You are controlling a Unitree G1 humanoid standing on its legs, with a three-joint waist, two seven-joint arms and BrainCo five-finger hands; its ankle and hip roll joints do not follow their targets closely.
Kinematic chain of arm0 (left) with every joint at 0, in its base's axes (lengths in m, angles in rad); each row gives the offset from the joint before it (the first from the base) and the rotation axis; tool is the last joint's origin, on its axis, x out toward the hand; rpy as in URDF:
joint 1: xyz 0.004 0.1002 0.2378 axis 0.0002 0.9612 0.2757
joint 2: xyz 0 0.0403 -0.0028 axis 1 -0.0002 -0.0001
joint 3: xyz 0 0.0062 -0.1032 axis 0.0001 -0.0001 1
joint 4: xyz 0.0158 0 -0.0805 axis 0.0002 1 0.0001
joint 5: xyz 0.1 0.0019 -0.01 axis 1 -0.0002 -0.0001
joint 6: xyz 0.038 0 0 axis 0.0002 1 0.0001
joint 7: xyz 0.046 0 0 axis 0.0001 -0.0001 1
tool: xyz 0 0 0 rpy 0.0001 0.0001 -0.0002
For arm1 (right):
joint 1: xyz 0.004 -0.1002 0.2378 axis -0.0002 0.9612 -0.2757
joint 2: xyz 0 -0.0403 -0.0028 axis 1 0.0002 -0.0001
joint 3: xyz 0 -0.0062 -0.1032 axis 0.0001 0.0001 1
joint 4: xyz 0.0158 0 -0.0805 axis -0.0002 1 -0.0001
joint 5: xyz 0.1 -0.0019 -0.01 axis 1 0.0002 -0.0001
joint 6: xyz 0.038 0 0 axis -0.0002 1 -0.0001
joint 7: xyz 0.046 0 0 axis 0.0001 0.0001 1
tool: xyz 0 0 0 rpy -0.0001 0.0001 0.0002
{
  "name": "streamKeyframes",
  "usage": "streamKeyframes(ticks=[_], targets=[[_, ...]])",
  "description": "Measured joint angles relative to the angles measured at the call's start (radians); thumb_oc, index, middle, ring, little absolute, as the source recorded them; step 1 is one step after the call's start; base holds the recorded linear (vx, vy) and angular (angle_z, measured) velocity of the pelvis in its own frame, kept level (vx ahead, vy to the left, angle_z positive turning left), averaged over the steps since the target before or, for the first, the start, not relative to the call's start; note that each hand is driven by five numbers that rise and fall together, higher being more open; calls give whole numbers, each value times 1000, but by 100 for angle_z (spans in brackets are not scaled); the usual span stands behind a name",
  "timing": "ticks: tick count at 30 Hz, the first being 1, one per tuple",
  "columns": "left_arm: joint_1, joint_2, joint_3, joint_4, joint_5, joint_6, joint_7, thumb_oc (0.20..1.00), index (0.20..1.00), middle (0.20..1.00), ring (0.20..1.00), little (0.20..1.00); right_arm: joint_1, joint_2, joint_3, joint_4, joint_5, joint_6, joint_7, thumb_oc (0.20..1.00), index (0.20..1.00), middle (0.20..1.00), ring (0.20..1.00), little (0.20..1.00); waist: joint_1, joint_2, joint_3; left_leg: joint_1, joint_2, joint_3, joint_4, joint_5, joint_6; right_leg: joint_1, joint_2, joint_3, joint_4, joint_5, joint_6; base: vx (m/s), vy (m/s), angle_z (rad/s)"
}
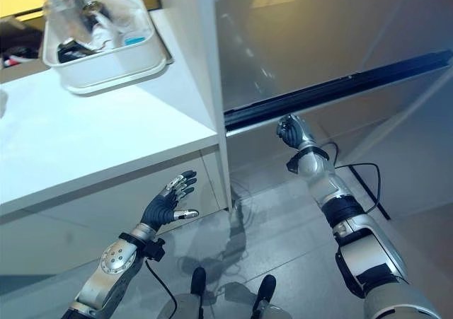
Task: Take the drinks into the refrigerator
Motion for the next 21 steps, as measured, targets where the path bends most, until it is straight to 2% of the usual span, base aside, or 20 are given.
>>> streamKeyframes(ticks=[5, 6, 7, 10, 13, 14, 17, 18, 20, 21], targets=[[-15, 18, 5, 0, 2, 0, 3, 1000, 1000, 1000, 1000, 1000, 21, 3, -6, -15, -9, -1, 7, 200, 200, 200, 200, 200, -1, -28, 20, 0, -6, -11, 0, 0, 2, 5, -6, -5, 0, -2, 3, 3, 6, 5], [-20, 18, 4, 0, 9, 0, 3, 1000, 1000, 1000, 1000, 1000, 51, 6, -17, -15, -9, -3, 5, 580, 580, 580, 580, 580, -2, -28, 22, 1, -6, -11, 0, 0, 2, 6, -6, -5, 0, -2, 3, 0, 0, 0], [-20, 17, 6, 0, 9, 0, 5, 1000, 1000, 1000, 1000, 1000, 94, 12, -40, -16, -8, -4, 5, 1000, 1000, 1000, 1000, 1000, -2, -27, 22, 2, -6, -11, 0, 0, 2, 6, -6, -4, 0, -2, 3, 0, 0, 0], [-19, 8, 15, 5, 9, 0, 15, 1000, 1000, 1000, 1000, 1000, 185, 38, -84, -9, -3, -2, 0, 1000, 1000, 1000, 1000, 1000, -8, -25, 27, 5, -5, -10, 0, 0, 2, 9, -5, -3, 0, -2, 3, 0, 0, 0], [-17, -38, 35, 72, 8, -1, 26, 1000, 1000, 1000, 1000, 1000, 311, 105, -143, 23, 41, 0, -19, 1000, 1000, 1000, 1000, 1000, -12, -21, 31, 20, -4, -8, 0, 0, 2, 23, -4, -2, 0, -3, 3, -1, -1, -1], [-15, -58, 42, 124, 7, -2, 35, 1000, 1000, 1000, 1000, 1000, 346, 135, -161, 72, 75, -8, -24, 1000, 1000, 1000, 1000, 1000, -28, -22, 31, 24, -4, -6, 0, -1, 3, 27, -4, -1, 0, -3, 2, 0, 0, 0], [-17, -96, 47, 262, 16, 0, 68, 1000, 1000, 1000, 1000, 1000, 424, 200, -172, 208, 145, -10, -25, 1000, 1000, 1000, 1000, 1000, -39, -20, 32, 30, -3, -2, 0, -2, 3, 31, -3, 0, 0, -4, 2, 2, -5, -1], [-24, -127, 62, 368, 40, 6, 95, 1000, 1000, 1000, 1000, 1000, 460, 252, -196, 326, 176, -3, -24, 1000, 1000, 1000, 1000, 1000, -45, -20, 31, 41, -2, 0, 0, -3, 2, 42, -3, 0, 0, -6, 2, 0, 0, 0], [-7, -142, 69, 428, 44, 10, 113, 1000, 1000, 1000, 1000, 1000, 508, 279, -197, 389, 194, 0, -20, 1000, 1000, 1000, 1000, 1000, -57, -20, 31, 38, -2, 1, 0, -4, 3, 39, -4, 0, 0, -11, 6, 0, 0, 0], [-12, -170, 83, 547, 86, 20, 133, 1000, 1000, 1000, 1000, 1000, 543, 309, -197, 507, 209, 4, -15, 1000, 1000, 1000, 1000, 1000, -66, -18, 31, 41, -2, 3, 0, -4, 3, 41, -4, 0, 0, -11, 6, 45, 1, -3]])
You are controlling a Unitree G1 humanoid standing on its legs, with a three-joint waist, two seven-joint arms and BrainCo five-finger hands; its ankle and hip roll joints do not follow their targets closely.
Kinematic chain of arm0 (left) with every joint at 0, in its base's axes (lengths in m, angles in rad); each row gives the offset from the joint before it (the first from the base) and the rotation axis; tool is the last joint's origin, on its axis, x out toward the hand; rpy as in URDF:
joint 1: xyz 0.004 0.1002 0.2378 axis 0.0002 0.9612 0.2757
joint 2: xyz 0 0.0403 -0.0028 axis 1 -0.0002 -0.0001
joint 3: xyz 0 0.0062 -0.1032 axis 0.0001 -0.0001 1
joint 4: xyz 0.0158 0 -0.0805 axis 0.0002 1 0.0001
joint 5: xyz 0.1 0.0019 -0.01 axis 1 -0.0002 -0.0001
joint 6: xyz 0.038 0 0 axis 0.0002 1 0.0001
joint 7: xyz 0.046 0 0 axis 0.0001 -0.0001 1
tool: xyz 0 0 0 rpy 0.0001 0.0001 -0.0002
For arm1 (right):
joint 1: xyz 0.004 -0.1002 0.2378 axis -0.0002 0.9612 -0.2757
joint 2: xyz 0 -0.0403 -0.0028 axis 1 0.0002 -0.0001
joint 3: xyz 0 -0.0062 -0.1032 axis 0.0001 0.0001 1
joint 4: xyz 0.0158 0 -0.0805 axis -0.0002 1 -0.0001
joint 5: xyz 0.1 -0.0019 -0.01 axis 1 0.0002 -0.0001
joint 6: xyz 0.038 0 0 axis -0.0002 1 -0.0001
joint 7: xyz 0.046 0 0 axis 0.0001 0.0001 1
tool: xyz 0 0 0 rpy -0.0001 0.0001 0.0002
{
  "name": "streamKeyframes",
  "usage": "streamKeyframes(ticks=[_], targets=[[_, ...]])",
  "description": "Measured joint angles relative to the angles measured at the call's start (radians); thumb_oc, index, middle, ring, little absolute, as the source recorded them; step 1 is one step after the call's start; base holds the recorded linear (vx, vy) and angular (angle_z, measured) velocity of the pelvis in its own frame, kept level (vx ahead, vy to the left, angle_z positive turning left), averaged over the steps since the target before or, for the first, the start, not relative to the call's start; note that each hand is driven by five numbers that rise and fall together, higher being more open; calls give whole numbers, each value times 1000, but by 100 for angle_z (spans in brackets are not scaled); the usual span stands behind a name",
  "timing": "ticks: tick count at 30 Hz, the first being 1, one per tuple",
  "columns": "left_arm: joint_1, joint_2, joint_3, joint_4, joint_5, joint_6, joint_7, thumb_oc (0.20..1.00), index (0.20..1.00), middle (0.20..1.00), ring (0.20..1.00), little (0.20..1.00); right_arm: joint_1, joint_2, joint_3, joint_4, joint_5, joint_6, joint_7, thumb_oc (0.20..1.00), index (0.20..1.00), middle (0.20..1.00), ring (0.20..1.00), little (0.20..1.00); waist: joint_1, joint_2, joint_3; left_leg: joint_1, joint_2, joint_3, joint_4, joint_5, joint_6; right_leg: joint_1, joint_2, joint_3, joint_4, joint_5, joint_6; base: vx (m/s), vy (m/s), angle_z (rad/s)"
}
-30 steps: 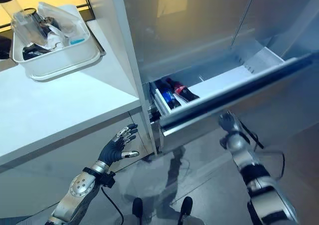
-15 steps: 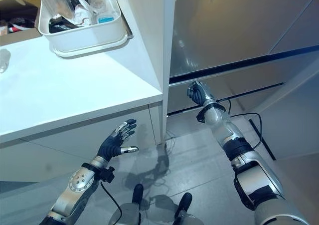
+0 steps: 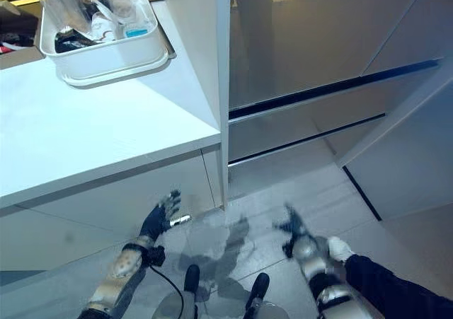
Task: Take the drinks into the refrigerator
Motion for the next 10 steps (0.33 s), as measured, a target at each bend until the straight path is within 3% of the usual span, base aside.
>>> streamKeyframes(ticks=[2, 5, 10], targets=[[-59, -44, 29, 241, 63, 17, 21, 1000, 1000, 1000, 1000, 1000, 22, 42, -5, 153, 13, 7, 6, 1000, 1000, 1000, 1000, 1000, -8, 1, -3, 20, 1, 1, 0, -2, 0, 19, 1, 0, -1, -4, 0, 54, 17, -1], [-83, -70, 70, 448, 111, 53, 40, 1000, 1000, 1000, 1000, 1000, 34, 35, -37, 178, 35, 18, 15, 1000, 1000, 1000, 1000, 1000, -27, 5, -11, 37, 6, 11, 0, -11, 7, 29, -3, 12, -4, -5, 0, 43, 16, -13], [-88, -83, 142, 732, 223, 83, 89, 1000, 1000, 1000, 1000, 1000, 100, 22, -46, 181, 41, 15, 8, 1000, 1000, 1000, 1000, 1000, -55, 27, -117, 53, 6, 20, -1, -23, 3, 39, 0, 22, -5, -12, -1, 71, 22, -6]])
